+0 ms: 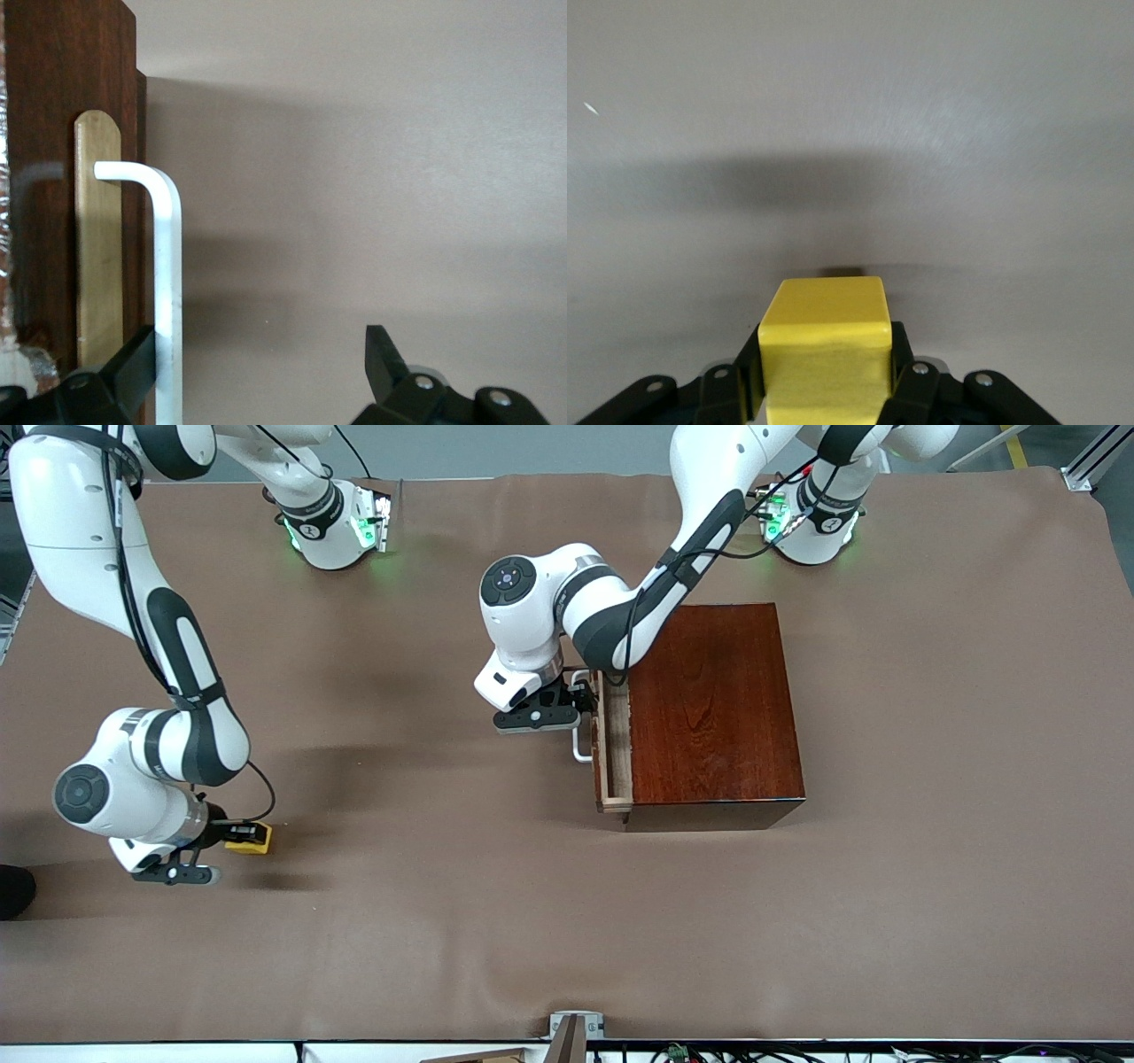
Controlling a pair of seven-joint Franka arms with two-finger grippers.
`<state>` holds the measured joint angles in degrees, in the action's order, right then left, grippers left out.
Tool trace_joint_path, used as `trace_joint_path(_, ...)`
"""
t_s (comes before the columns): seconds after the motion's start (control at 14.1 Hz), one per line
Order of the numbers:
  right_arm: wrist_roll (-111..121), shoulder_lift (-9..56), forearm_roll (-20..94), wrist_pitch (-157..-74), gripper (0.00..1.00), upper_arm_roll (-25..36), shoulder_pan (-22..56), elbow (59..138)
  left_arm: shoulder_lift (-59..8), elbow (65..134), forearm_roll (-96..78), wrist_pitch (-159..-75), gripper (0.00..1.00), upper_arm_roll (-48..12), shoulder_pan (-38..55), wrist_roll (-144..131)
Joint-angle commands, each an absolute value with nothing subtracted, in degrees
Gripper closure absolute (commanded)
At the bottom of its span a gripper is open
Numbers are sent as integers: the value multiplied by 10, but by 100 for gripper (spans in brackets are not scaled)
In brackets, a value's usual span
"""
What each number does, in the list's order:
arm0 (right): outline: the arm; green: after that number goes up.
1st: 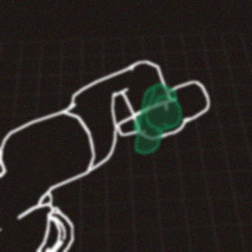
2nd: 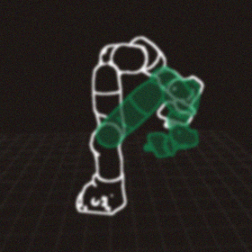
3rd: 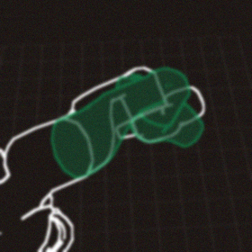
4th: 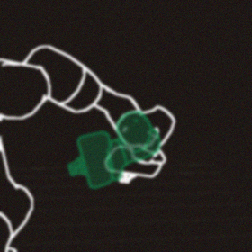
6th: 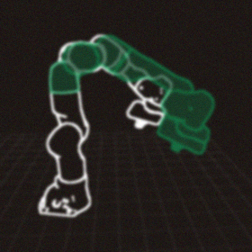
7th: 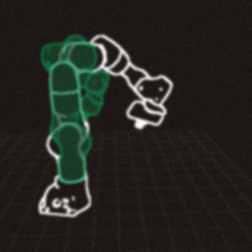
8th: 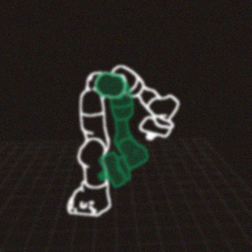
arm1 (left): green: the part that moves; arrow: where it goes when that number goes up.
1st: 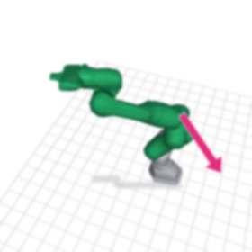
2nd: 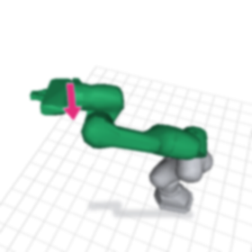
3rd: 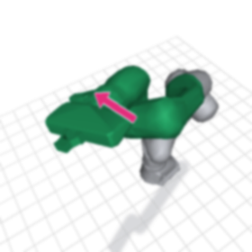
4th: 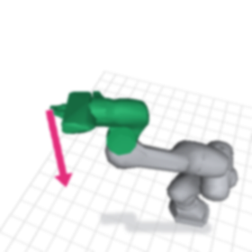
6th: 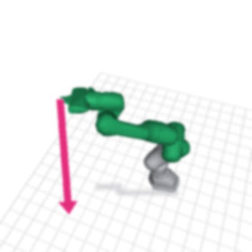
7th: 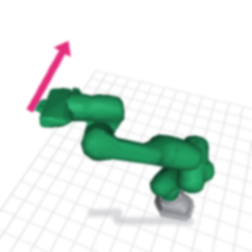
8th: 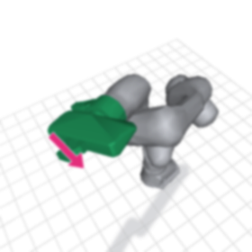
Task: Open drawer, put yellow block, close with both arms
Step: 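Pull the drawer open with the left gripper while the right gripper grasps the cube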
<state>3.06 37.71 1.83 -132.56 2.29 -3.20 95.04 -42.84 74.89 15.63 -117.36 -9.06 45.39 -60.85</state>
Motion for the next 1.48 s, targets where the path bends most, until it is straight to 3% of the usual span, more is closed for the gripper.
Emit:
trace_joint_path(0.0, 41, 327, 11, -1299, 100, 18, -33, 955, -448, 722, 128, -1260, 0, -98, 467, -619)
trace_joint_path(1.06, 286, 299, -15, -1304, 100, 19, -41, 905, -457, 721, 100, -1313, 0, -112, 467, -615)
trace_joint_path(1.41, 323, 293, -13, -1297, 100, 18, -45, 897, -427, 701, 78, -1295, 0, -113, 461, -625)
